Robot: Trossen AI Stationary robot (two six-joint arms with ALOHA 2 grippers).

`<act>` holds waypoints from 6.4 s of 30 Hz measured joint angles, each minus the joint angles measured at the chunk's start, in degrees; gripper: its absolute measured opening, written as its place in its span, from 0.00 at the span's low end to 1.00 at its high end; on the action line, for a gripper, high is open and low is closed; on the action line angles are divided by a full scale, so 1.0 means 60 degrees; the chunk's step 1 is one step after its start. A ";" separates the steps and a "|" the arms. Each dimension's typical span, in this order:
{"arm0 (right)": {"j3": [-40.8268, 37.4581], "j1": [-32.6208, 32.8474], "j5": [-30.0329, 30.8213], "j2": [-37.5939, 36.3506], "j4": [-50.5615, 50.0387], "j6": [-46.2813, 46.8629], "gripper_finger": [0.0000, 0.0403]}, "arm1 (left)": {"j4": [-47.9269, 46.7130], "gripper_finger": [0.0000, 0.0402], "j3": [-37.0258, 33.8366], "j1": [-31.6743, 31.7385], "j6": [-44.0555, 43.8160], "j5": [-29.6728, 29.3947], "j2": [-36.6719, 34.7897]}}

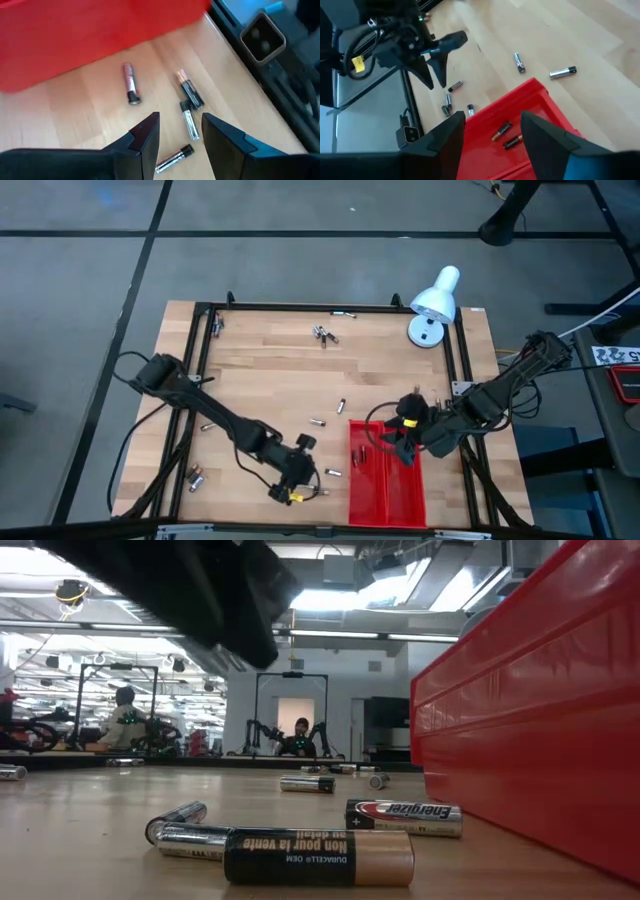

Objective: Sort batteries
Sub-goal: Put the silver battery into the right red bin

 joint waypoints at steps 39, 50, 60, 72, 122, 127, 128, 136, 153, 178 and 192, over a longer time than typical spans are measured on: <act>-0.0004 0.0000 0.0762 0.0087 0.1565 0.1091 0.48 | -0.1598 0.34 0.0188 0.0952 0.7849 0.2210 0.1330; -0.0004 0.0000 0.0765 0.0091 0.1567 0.1094 0.48 | -0.1701 0.20 0.0224 0.0969 0.7041 0.2380 0.1520; -0.0004 0.0000 0.0765 0.0091 0.1319 0.1023 0.48 | -0.1685 0.04 0.0202 0.0976 0.5544 0.2789 0.1490; -0.0004 0.0000 0.0765 0.0091 0.1236 0.0558 0.48 | -0.2145 0.04 0.0163 0.0976 0.3554 0.2842 -0.0027; -0.0004 -0.0882 0.0765 0.0973 0.6863 -0.8044 0.44 | 0.3947 0.06 0.0185 0.2089 0.0016 -0.0622 -0.2970; -0.0004 -0.0882 0.0783 0.0973 0.6854 -0.8058 0.33 | 0.3950 0.07 0.0185 0.2091 0.0044 -0.0679 -0.2971; -0.0004 -0.0882 0.0780 0.0973 0.6856 -0.8060 0.31 | 0.3943 0.07 0.0185 0.2091 0.0044 -0.0695 -0.2968; -0.0004 -0.0878 0.0834 0.0973 0.6829 -0.8100 0.11 | 0.3836 0.08 0.0185 0.2146 -0.0031 -0.0719 -0.2968; -0.0004 -0.0860 0.1072 0.0097 0.4387 -0.6453 0.07 | 0.2220 0.40 0.0185 0.2495 -0.1063 -0.0746 -0.3028; -0.0015 0.1133 -0.1319 0.1249 -0.2407 -0.0446 0.08 | 0.0005 0.44 0.0185 0.2266 -0.1944 -0.0695 -0.3077; -0.0015 0.1129 -0.1668 0.1530 -0.3028 -0.0410 0.22 | -0.0084 0.44 0.0185 0.2051 -0.1968 -0.0691 -0.3068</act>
